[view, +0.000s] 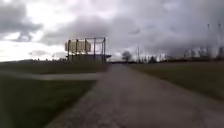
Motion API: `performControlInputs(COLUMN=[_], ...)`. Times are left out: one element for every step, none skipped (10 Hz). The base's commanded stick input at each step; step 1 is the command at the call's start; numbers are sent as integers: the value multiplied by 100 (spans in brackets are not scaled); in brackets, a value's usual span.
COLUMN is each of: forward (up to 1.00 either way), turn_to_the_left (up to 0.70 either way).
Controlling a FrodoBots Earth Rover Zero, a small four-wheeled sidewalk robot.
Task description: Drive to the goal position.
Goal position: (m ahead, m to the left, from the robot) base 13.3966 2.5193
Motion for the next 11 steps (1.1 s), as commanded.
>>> performControlInputs(forward=[100, 100, 100, 100, 100, 100, 100, 100, 100, 100, 100], turn_to_the_left=[0, 0, 0, 0, 0, 0, 0, 0, 0, 0, 0])
